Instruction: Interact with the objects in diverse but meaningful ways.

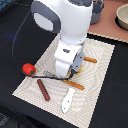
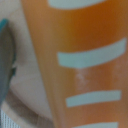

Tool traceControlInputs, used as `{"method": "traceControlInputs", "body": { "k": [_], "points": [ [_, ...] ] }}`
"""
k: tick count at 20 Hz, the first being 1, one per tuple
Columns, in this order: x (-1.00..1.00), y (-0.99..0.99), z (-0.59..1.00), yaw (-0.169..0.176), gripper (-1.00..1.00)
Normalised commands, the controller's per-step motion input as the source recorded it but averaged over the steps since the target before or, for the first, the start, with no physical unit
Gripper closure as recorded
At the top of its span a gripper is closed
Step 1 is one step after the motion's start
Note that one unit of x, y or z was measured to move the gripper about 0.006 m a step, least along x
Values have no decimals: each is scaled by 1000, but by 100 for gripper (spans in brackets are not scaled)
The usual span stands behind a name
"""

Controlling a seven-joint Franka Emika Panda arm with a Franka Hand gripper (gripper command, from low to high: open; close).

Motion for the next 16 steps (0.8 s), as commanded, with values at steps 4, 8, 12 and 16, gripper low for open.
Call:
{"method": "traceControlInputs", "body": {
  "k": [4, 8, 12, 16],
  "points": [
    [80, -31, 0, 17, 100],
    [154, 29, 429, 5, 100],
    [86, 286, 1000, 0, 100],
    [-13, 519, 1000, 1, 100]
  ]
}}
